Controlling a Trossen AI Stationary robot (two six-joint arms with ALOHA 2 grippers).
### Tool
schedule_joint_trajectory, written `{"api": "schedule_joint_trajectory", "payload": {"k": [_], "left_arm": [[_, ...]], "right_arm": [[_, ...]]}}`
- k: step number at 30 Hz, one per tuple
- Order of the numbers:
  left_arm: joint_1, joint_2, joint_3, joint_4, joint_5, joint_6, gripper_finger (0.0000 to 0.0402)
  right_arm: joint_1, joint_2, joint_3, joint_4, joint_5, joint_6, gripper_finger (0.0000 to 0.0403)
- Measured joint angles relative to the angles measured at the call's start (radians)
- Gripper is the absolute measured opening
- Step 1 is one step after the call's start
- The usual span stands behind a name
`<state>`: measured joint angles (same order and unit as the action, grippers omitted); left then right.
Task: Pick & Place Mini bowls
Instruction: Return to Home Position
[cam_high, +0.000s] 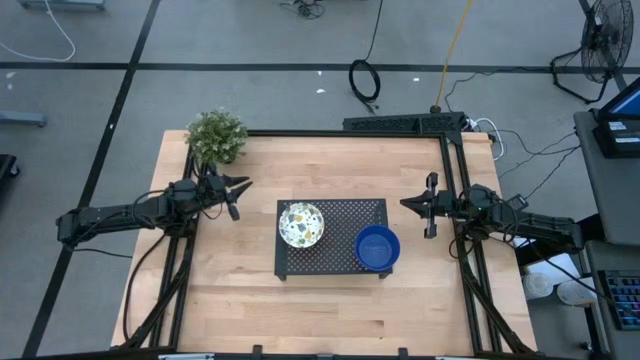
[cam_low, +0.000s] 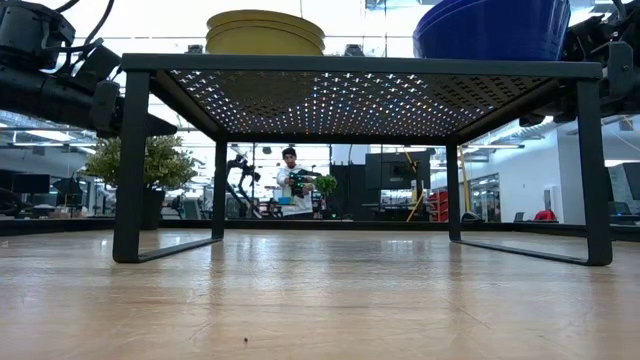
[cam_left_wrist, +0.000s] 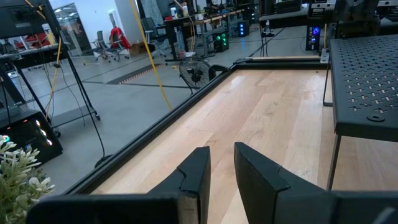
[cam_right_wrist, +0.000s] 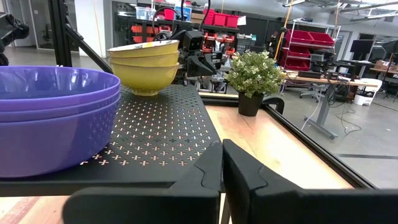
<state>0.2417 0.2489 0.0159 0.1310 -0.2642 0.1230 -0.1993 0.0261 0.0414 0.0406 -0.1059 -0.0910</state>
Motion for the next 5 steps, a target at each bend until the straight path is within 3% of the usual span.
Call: {"api": "schedule_joint_trajectory", "payload": {"k": [5], "left_arm": [[0.000, 0.000, 0.000, 0.000, 0.000, 0.000, 0.0077]], "right_arm": [[0.000, 0.000, 0.000, 0.000, 0.000, 0.000, 0.0000]]}}
